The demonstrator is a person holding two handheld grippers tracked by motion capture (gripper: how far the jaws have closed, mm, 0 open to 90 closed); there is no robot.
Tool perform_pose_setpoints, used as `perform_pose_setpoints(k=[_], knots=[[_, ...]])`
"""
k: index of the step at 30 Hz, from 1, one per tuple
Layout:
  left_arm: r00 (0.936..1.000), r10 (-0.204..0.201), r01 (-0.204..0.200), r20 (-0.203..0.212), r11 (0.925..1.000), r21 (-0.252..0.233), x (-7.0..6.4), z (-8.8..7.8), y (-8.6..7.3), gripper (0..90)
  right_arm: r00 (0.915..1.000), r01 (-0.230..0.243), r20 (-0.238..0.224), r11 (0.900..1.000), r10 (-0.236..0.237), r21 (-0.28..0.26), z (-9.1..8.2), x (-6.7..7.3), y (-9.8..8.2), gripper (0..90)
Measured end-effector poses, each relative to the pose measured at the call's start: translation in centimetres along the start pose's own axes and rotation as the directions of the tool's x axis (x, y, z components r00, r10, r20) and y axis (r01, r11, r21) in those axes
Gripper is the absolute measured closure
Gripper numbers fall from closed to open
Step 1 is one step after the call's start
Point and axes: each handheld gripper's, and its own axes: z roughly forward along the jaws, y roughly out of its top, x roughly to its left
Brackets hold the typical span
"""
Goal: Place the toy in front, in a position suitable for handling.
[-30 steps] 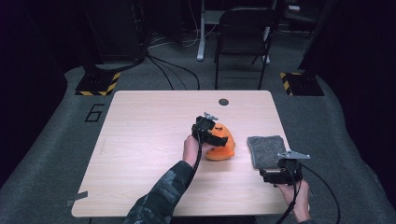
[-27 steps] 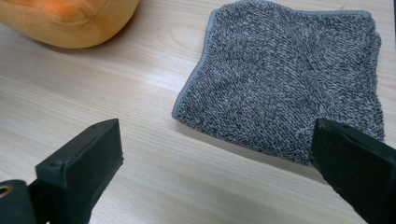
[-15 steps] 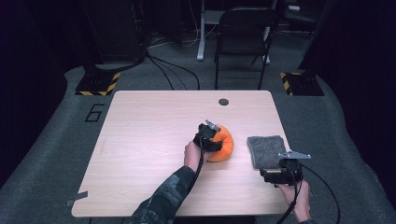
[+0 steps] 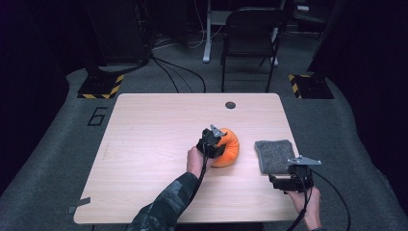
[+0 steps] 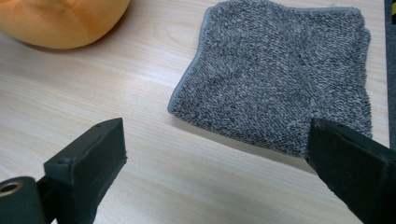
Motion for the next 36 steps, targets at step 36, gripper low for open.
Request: perform_pose_setpoints(k=[36], knots=[[0.8587,0.49,-0.479,0.15,0.8715,-0.103,5.3,-8.2,3.5,67.1,0.9998,-0.012,0.014,1.0,0.012,-0.003,-0.2,-0.4,-0.1,4.8]])
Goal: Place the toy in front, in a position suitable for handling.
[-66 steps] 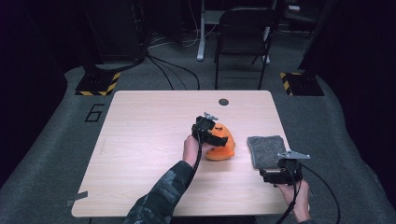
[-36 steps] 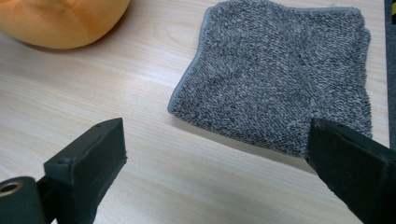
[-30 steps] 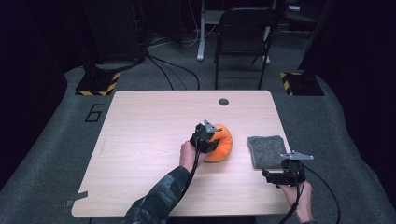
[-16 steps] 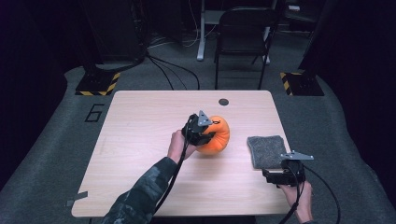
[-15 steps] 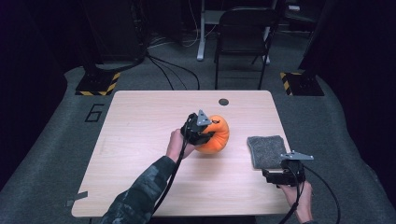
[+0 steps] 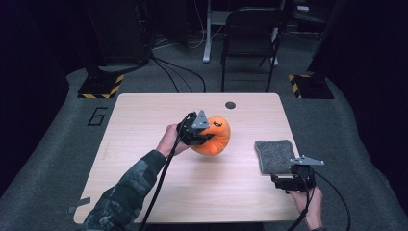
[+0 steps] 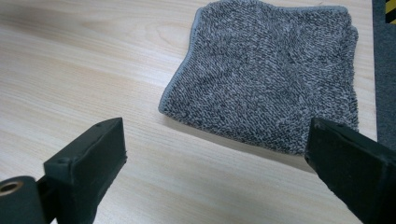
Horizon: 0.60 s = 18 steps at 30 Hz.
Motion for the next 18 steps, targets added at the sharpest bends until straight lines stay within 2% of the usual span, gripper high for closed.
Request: perform_pose_setpoints(k=[1,2,3,4,7,8,11,15,18], knots=[[0.9996,0.028,-0.028,0.011,0.9996,-0.004,0.1,0.0,0.0,67.0,1.0,-0.004,0.0,1.0,0.004,0.005,0.0,0.0,0.0,4.8],[0.9992,0.036,-0.036,0.019,0.9993,0.003,0.2,0.0,0.0,67.0,1.0,0.0,0.0,1.0,0.0,0.003,0.1,0.0,0.0,4.8],[0.9992,0.036,-0.037,0.014,0.9992,0.013,0.4,0.0,0.0,66.9,1.0,0.001,0.002,1.0,-0.001,0.006,0.1,0.0,0.0,4.8],[0.9981,0.061,-0.061,0.01,0.9979,0.022,0.5,-0.1,0.0,66.9,1.0,0.0,0.002,1.0,0.0,0.006,0.2,0.0,-0.1,4.8],[0.9967,0.065,-0.066,0.049,0.9976,0.019,0.9,0.0,-0.2,66.7,1.0,0.004,0.007,1.0,-0.005,0.008,0.1,0.0,-0.1,4.8],[0.9942,0.081,-0.082,0.072,0.9964,0.021,0.9,0.1,-0.3,66.7,1.0,0.002,0.009,1.0,-0.002,0.007,0.0,0.0,-0.1,4.8],[0.9885,0.117,-0.121,0.095,0.9919,0.038,0.6,0.5,-0.3,66.5,0.9999,0.011,0.011,1.0,-0.011,0.005,-0.2,-0.1,-0.3,4.8],[0.9828,0.124,-0.129,0.137,0.9914,0.025,0.4,1.1,-0.3,66.4,0.9999,0.002,0.014,1.0,-0.002,0.01,-0.1,-0.1,-0.5,4.8],[0.9732,0.146,-0.152,0.177,0.9882,0.019,0.1,1.6,-0.3,66.3,0.9999,0.0,0.011,1.0,0.0,0.012,-0.1,-0.3,-0.6,4.9]])
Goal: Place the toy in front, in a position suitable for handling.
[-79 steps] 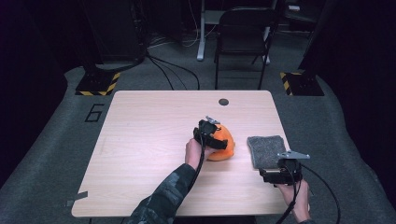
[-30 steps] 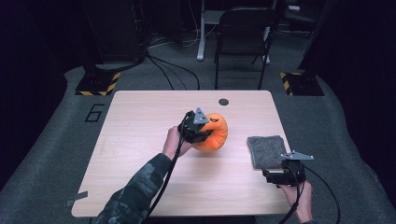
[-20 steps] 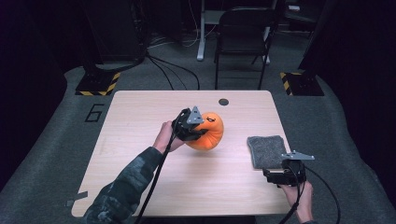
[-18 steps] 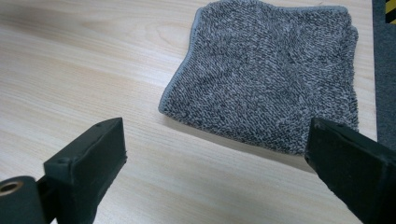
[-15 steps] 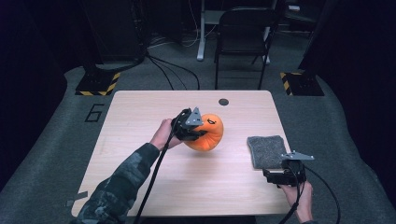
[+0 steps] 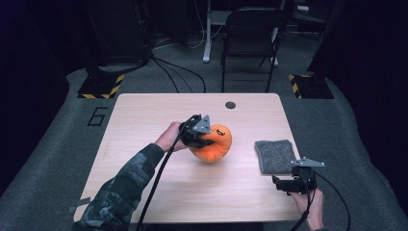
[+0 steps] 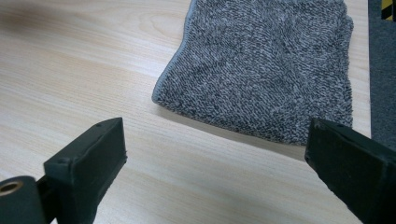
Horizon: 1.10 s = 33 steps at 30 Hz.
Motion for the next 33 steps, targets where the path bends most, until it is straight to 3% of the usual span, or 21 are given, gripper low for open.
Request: perform_pose_setpoints(k=[6,12,16,17,19,25,32,33], knots=[[0.9953,0.058,-0.058,0.077,0.9983,-0.003,-0.5,1.3,0.1,65.9,0.9999,-0.01,-0.007,1.0,0.01,0.009,0.1,-0.1,-0.2,5.0],[0.9887,0.074,-0.075,0.131,0.9972,0.003,-0.5,2.5,0.1,64.7,1.0,0.003,-0.005,1.0,-0.003,0.007,0.2,0.1,-0.1,5.0],[0.9863,0.043,-0.052,0.159,0.9971,0.055,-1.0,4.5,-1.1,63.9,1.0,0.005,-0.003,1.0,-0.005,0.01,0.2,0.1,-0.1,5.1],[0.9826,0.07,-0.089,0.172,0.9903,0.107,-1.1,5.4,-1.8,63.4,1.0,0.002,-0.002,1.0,-0.002,0.01,0.2,0.1,-0.1,5.1],[0.9839,0.033,-0.045,0.175,0.9968,0.067,-0.9,5.5,-2.4,62.4,1.0,0.008,0.001,1.0,-0.008,0.011,0.2,0.1,-0.1,5.1],[0.985,0.02,-0.032,0.172,0.9974,0.064,-1.0,5.0,-2.6,56.5,0.9999,0.009,0.004,1.0,-0.009,0.012,0.2,0.1,0.0,5.2],[0.9852,-0.041,0.036,0.167,0.9987,0.036,-0.9,4.5,-2.8,37.8,0.9999,0.008,0.013,1.0,-0.008,0.006,0.0,0.2,0.0,5.3],[0.9858,-0.062,0.057,0.156,0.9978,0.034,-0.8,4.3,-2.9,28.7,0.9999,0.011,0.011,1.0,-0.011,0.01,0.0,0.0,-0.1,5.3]])
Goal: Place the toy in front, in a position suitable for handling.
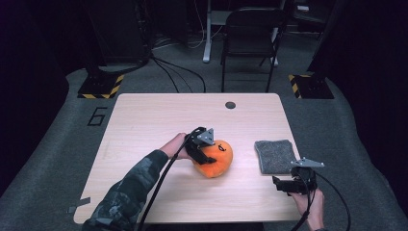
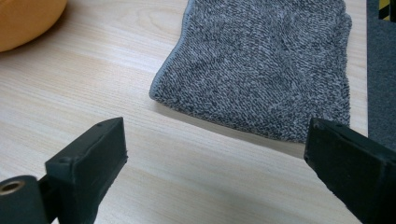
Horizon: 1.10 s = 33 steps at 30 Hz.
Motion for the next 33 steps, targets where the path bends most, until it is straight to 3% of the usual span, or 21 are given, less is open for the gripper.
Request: perform_pose_setpoints(k=[2,8,11,13,15,16,17,18,19,20,21,22,23,24,25,26,27,28,29,31,33], knots=[[0.9996,-0.024,0.024,-0.011,0.9997,-0.01,-0.1,-0.3,0.0,19.8,1.0,-0.001,0.001,1.0,0.001,0.0,0.0,-0.1,0.0,5.4],[0.996,-0.081,0.08,-0.038,0.9962,-0.036,-0.6,-1.3,-0.1,6.1,1.0,0.005,0.004,1.0,-0.005,0.006,0.1,-0.2,0.0,5.5],[0.9899,-0.117,0.114,-0.079,0.9924,-0.045,-1.3,-2.0,0.1,3.5,1.0,-0.004,0.007,1.0,0.004,0.008,0.1,0.0,0.0,5.6],[0.9808,-0.151,0.145,-0.124,0.9879,-0.055,-1.7,-2.3,0.4,0.1,1.0,-0.006,0.008,1.0,0.006,0.008,0.1,0.0,0.0,5.6],[0.9621,-0.219,0.206,-0.163,0.974,-0.095,-2.1,-2.7,0.5,0.0,0.9999,-0.005,0.009,1.0,0.005,0.009,0.1,0.0,0.0,5.6],[0.943,-0.273,0.252,-0.191,0.9593,-0.128,-2.3,-3.0,0.6,0.0,0.9999,-0.005,0.009,1.0,0.004,0.01,0.1,0.0,0.0,5.6],[0.9363,-0.296,0.273,-0.189,0.9519,-0.139,-2.3,-3.2,0.6,0.0,0.9999,0.001,0.011,1.0,-0.001,0.008,0.1,0.0,0.0,5.6],[0.9164,-0.342,0.313,-0.208,0.9361,-0.16,-2.6,-3.4,0.7,0.0,0.9999,-0.003,0.011,1.0,0.003,0.009,0.0,0.0,0.0,5.6],[0.9016,-0.374,0.341,-0.217,0.9233,-0.178,-2.6,-3.7,0.7,0.0,0.9999,0.003,0.011,1.0,-0.003,0.008,0.0,0.0,0.0,5.6],[0.892,-0.399,0.363,-0.212,0.9122,-0.191,-2.8,-3.8,0.8,0.0,0.9999,0.007,0.014,1.0,-0.007,0.007,0.1,0.0,0.0,5.6],[0.892,-0.399,0.363,-0.212,0.9122,-0.191,-2.8,-3.8,0.8,0.0,0.9999,0.007,0.013,1.0,-0.007,0.007,0.1,0.0,0.0,5.6],[0.8695,-0.433,0.394,-0.238,0.8981,-0.197,-3.3,-4.0,1.0,0.0,0.9999,0.006,0.014,1.0,-0.006,0.007,0.1,0.0,0.0,5.6],[0.8583,-0.448,0.406,-0.251,0.8916,-0.2,-3.4,-4.0,1.1,0.0,0.9998,0.007,0.016,1.0,-0.007,0.009,0.1,0.0,0.1,5.6],[0.8583,-0.448,0.406,-0.251,0.8916,-0.2,-3.4,-4.0,1.1,0.0,0.9998,0.007,0.016,1.0,-0.007,0.009,0.1,0.0,0.1,5.6],[0.8391,-0.471,0.428,-0.273,0.8805,-0.205,-3.6,-3.9,1.1,0.0,0.9998,0.007,0.016,1.0,-0.007,0.009,0.1,0.0,0.1,5.6],[0.81,-0.511,0.463,-0.287,0.858,-0.222,-3.6,-3.7,1.0,0.0,0.9997,0.007,0.021,1.0,-0.008,0.018,0.2,0.1,0.1,5.7],[0.81,-0.511,0.463,-0.287,0.858,-0.222,-3.6,-3.7,1.0,0.0,0.9997,0.01,0.022,1.0,-0.011,0.018,0.2,0.1,0.1,5.7],[0.785,-0.551,0.498,-0.284,0.8335,-0.239,-3.5,-3.3,0.9,0.0,0.9997,0.008,0.023,1.0,-0.009,0.018,0.2,0.2,0.1,5.7],[0.7774,-0.563,0.511,-0.281,0.8255,-0.24,-3.5,-3.0,0.8,0.0,0.9997,0.007,0.024,1.0,-0.007,0.019,0.2,0.2,0.1,5.7],[0.7689,-0.571,0.523,-0.287,0.8202,-0.232,-3.6,-2.3,0.9,0.0,0.9997,0.01,0.024,1.0,-0.011,0.017,0.2,0.2,0.1,5.7],[0.7557,-0.579,0.536,-0.307,0.8155,-0.217,-3.9,-1.5,1.1,0.0,0.9996,0.012,0.024,1.0,-0.013,0.017,0.2,0.2,0.1,5.7]])
